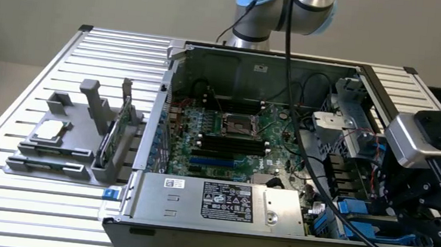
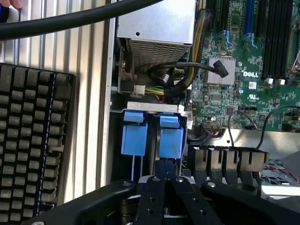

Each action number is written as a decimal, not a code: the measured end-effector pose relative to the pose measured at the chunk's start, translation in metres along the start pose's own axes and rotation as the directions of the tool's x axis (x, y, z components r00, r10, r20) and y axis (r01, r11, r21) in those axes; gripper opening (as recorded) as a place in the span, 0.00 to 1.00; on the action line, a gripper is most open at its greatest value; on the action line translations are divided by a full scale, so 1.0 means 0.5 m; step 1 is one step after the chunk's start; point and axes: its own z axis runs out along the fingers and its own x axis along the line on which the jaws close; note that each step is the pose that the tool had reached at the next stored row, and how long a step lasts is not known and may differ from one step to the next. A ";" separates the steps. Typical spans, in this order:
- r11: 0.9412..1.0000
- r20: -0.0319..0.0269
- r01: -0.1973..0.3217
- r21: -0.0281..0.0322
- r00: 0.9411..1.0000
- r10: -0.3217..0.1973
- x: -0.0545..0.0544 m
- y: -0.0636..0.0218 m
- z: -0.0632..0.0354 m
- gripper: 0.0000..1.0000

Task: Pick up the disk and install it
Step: 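Insert the disk into the insertion slot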

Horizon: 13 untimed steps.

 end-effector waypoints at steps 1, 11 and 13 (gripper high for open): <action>1.000 0.000 0.001 0.000 1.000 -0.001 -0.001 -0.001 0.002 0.11; 1.000 0.001 0.005 0.001 1.000 -0.005 -0.004 -0.004 0.011 0.11; 1.000 0.001 0.006 0.001 1.000 -0.006 -0.004 -0.004 0.013 0.11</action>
